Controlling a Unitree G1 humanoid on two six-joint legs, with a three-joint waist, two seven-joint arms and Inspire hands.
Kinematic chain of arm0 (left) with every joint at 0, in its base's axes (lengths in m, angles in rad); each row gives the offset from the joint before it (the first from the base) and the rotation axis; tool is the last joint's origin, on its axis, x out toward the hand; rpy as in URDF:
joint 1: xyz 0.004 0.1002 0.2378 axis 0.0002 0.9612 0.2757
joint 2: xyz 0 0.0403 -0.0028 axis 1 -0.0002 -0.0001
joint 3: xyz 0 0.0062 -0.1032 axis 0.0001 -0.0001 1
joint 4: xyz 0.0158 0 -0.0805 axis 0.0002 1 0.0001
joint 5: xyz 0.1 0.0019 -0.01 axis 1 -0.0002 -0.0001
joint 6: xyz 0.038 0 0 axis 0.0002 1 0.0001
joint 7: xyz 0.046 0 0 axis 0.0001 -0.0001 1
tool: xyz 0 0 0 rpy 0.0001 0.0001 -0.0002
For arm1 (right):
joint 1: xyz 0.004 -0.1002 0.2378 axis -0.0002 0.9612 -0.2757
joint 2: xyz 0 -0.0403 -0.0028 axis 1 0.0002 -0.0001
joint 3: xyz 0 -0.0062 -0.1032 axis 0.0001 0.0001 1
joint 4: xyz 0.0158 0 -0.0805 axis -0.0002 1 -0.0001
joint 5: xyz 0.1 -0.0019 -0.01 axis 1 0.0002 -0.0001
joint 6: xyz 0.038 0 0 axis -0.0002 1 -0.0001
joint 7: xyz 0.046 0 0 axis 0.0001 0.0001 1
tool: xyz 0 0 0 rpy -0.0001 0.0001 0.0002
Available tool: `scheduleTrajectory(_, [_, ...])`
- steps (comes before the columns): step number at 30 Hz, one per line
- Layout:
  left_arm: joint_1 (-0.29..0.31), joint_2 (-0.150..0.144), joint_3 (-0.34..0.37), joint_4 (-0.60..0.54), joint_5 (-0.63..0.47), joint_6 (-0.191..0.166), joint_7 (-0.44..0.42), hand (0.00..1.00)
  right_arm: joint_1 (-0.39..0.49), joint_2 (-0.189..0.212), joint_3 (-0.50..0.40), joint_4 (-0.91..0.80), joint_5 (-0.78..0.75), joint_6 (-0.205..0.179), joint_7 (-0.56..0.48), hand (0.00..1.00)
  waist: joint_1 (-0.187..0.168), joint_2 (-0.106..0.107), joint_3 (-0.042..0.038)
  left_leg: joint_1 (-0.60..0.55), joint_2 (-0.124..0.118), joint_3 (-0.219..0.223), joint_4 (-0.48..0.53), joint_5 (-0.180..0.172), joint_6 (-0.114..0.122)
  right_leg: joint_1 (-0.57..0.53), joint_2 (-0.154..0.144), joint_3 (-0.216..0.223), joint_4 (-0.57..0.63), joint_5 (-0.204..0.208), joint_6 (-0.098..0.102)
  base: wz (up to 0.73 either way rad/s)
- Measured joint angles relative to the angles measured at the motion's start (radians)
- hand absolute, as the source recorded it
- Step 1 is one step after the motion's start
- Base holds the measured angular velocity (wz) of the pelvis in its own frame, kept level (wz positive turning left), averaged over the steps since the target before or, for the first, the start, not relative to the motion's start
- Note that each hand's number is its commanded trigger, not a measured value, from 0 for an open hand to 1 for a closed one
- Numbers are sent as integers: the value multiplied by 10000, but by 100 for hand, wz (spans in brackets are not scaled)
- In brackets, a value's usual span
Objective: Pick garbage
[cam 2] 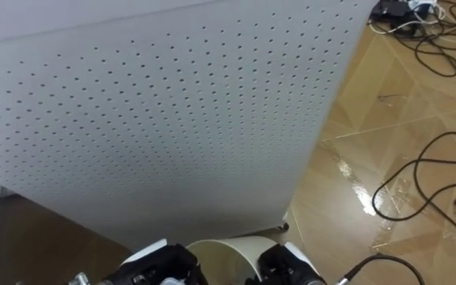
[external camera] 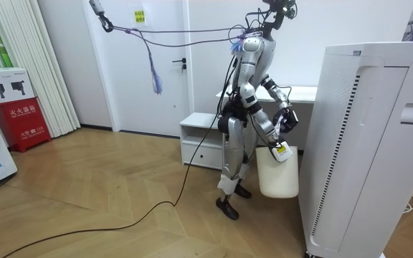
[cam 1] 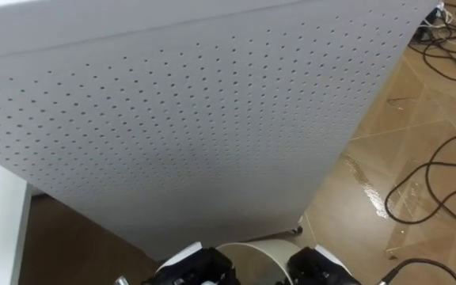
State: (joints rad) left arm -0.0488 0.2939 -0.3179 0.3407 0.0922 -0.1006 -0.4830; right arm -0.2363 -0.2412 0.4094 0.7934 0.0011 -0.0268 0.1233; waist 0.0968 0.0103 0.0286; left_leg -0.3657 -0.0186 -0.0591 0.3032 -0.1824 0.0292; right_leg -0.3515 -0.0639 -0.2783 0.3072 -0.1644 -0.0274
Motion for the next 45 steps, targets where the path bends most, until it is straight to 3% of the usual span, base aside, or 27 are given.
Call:
scheduleTrajectory(6, [3,-44,10,0,-2,104,-1,0,4,-1,-13,-15,4,0,8,100,152,3,-1,-58,-14,2,77,3,-6,-14,-15,-29,28,-1,-2,1])
scheduleTrajectory(25, [232,-26,379,273,-20,157,-23,0,806,-178,-9,-106,-40,-35,329,100,144,43,-17,134,-70,-59,326,49,-9,351,-58,-262,181,-5,-25,2])
scheduleTrajectory(34, [424,-55,379,1348,-185,285,-20,0,1037,-232,-4,-100,-40,-34,349,100,-92,83,-21,121,-97,-123,410,50,-6,434,-53,-281,164,-1,-42,2])
scheduleTrajectory(39, [1062,-61,399,1642,-1716,318,-25,0,1559,-473,-51,-121,-16,-36,328,100,-89,221,-49,628,-100,-72,205,48,-3,900,-103,-293,20,-42,-21,3])
scheduleTrajectory(43, [1164,-107,450,2700,-1999,304,177,0,1880,-512,-149,14,-23,-67,328,100,-93,242,-75,994,-92,-15,31,50,-7,1219,-68,-255,-77,-101,-44,-3])
scheduleTrajectory(45, [1411,-125,574,3392,-1998,265,379,0,2198,-505,-410,411,-48,-232,334,100,-87,209,-163,1320,-106,30,-143,51,-9,1469,-56,-206,-143,-135,-34,-3])
